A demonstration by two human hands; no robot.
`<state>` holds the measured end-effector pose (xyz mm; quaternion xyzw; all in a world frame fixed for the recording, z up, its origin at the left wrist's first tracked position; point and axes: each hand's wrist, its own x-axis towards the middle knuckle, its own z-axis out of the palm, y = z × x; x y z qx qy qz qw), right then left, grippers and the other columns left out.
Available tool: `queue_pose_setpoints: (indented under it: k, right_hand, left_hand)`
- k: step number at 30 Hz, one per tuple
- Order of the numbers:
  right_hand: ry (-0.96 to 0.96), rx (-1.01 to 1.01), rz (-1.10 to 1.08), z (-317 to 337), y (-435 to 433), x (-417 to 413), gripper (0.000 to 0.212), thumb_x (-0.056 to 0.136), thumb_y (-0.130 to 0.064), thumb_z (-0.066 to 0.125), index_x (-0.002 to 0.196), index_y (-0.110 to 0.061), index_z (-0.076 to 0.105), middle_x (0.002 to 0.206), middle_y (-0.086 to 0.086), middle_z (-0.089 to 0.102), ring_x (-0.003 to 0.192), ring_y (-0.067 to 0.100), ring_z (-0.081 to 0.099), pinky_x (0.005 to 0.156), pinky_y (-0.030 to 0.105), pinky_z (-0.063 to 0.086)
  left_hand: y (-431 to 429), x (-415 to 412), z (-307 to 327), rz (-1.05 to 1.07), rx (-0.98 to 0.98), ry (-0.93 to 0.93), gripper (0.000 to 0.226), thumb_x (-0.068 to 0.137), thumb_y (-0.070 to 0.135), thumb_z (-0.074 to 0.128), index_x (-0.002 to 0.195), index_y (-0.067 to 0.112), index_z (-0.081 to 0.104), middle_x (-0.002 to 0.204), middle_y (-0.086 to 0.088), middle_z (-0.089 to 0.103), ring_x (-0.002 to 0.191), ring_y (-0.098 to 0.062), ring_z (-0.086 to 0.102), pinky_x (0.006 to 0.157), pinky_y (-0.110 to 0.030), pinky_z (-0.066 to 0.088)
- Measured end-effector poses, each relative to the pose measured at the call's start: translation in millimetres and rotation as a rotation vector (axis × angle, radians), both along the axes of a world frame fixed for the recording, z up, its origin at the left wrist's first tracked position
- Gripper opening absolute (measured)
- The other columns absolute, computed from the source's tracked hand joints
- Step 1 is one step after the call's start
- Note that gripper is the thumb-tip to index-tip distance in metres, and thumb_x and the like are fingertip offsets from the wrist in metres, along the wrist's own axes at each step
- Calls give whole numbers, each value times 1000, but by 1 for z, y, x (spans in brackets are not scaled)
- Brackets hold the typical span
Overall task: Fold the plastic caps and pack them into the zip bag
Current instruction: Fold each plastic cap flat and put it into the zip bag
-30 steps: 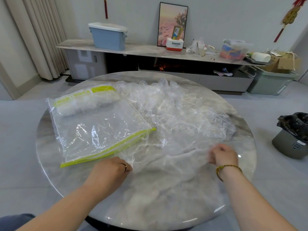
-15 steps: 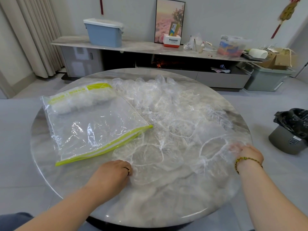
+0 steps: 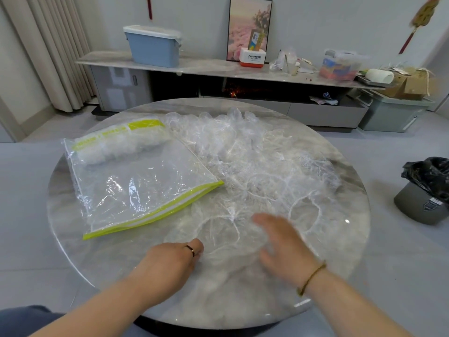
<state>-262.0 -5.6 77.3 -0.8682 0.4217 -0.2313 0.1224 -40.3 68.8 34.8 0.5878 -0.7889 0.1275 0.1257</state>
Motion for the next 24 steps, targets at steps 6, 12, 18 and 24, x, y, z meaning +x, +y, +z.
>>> queue_pose_setpoints:
  k: [6, 12, 18, 24]
  right_hand:
    - [347, 244, 210, -15, 28, 13, 46, 92, -21, 46, 137, -19, 38, 141, -5, 40, 131, 10, 31, 109, 12, 6]
    - [166, 374, 27, -19, 17, 7, 20, 93, -15, 46, 105, -13, 62, 102, -1, 64, 96, 13, 58, 83, 14, 42]
    - [311, 391, 132, -14, 12, 5, 30, 78, -27, 65, 89, -31, 38, 98, -10, 49, 87, 7, 47, 78, 5, 31]
    - [257, 378, 137, -11, 13, 12, 69, 58, -62, 26, 94, -15, 62, 100, -15, 54, 87, 0, 45, 91, 13, 27]
  left_hand:
    - [16, -14, 19, 0, 209, 199, 53, 71, 58, 8, 103, 31, 40, 73, 14, 65, 65, -4, 62, 53, -16, 33]
    - [21, 9, 14, -87, 348, 131, 80, 70, 86, 1, 116, 35, 42, 108, 21, 63, 95, 6, 61, 81, -10, 45]
    - [13, 19, 23, -71, 392, 88, 82, 47, 70, 36, 113, 30, 64, 115, 13, 64, 100, 2, 62, 87, -11, 43]
    - [4, 17, 24, -1, 314, 134, 43, 40, 32, 66, 82, 42, 70, 96, 27, 66, 82, 11, 63, 70, -3, 43]
